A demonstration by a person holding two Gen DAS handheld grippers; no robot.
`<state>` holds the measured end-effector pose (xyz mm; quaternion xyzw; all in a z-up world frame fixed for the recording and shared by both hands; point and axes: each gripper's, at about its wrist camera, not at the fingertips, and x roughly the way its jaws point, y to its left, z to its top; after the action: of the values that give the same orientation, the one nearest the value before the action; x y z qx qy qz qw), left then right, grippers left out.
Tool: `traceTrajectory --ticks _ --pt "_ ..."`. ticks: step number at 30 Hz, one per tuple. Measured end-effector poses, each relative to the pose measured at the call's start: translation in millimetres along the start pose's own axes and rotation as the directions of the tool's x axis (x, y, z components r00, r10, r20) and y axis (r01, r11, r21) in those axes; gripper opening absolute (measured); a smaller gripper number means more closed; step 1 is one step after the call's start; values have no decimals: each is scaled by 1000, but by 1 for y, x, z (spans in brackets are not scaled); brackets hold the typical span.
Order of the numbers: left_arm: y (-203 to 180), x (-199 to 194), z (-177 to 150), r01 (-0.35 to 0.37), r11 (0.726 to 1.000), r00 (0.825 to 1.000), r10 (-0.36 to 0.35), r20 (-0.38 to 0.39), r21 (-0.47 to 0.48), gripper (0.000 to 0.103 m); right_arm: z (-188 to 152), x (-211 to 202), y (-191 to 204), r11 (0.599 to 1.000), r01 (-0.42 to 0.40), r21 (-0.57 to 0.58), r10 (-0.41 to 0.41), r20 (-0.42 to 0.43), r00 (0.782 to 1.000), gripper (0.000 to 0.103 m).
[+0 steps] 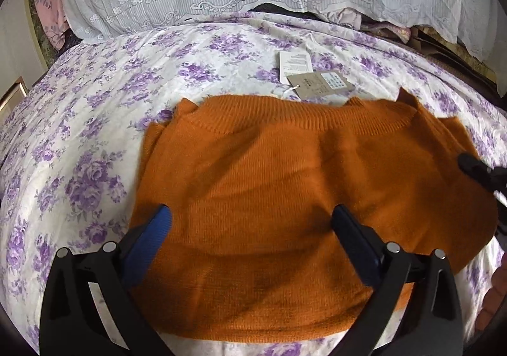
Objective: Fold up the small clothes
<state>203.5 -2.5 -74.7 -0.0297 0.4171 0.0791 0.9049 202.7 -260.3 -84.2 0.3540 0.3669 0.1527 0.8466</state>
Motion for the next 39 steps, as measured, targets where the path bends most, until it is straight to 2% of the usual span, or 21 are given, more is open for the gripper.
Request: traceTrajectory --ticks 2,4,7,8,11,13,16,18,23,25,27,29,30,34,39 --pt "-5 0 8 11 1000 1000 -11 -11 10 99 0 2 1 1000 7 -5 -7 -6 1000 17" --pt "-20 0 17 -8 999 1000 8 -5 54 99 0 3 -2 1000 5 6 -5 -20 1000 20" --pt "-49 19 22 -98 982 994 103 -22 160 99 0 7 -9 999 19 28 -17 -38 999 21" --pt "-56 28 19 -128 977 991 132 -14 172 99 -1 7 -12 999 20 36 -19 -39 999 18" --pt "-58 29 13 -158 974 987 154 36 164 99 -1 5 -14 998 -18 65 19 -25 999 16" --pt "-54 24 16 -136 978 991 134 28 158 99 0 1 -8 997 -48 57 48 -10 999 15" --pt "-32 9 21 -51 996 999 50 8 77 99 2 -5 5 997 -74 31 74 7 997 15" --pt "-22 6 23 -34 998 999 35 -5 62 99 2 -8 13 997 -79 15 78 12 997 15" --pt "-4 14 41 60 998 994 -59 -90 10 99 -4 -12 36 997 -52 -58 54 31 998 15" --pt "-13 17 57 89 995 991 -85 -104 35 99 -7 -13 46 994 -50 -94 54 34 998 15" --pt "-25 19 68 65 994 994 -56 -95 91 99 -9 -14 56 990 -54 -131 59 31 998 15" --pt "-38 25 80 1 990 996 11 -84 140 99 -12 -16 64 986 -63 -155 68 29 997 15" --pt "-45 26 85 -9 988 997 22 -79 157 99 -13 -16 68 984 -69 -166 74 26 997 15" --pt "-55 19 94 9 984 999 0 -49 176 99 -19 -16 80 976 -64 -206 70 23 997 15" --pt "-50 9 93 30 983 999 -26 -24 179 98 -31 -16 104 961 -46 -271 57 29 998 15"
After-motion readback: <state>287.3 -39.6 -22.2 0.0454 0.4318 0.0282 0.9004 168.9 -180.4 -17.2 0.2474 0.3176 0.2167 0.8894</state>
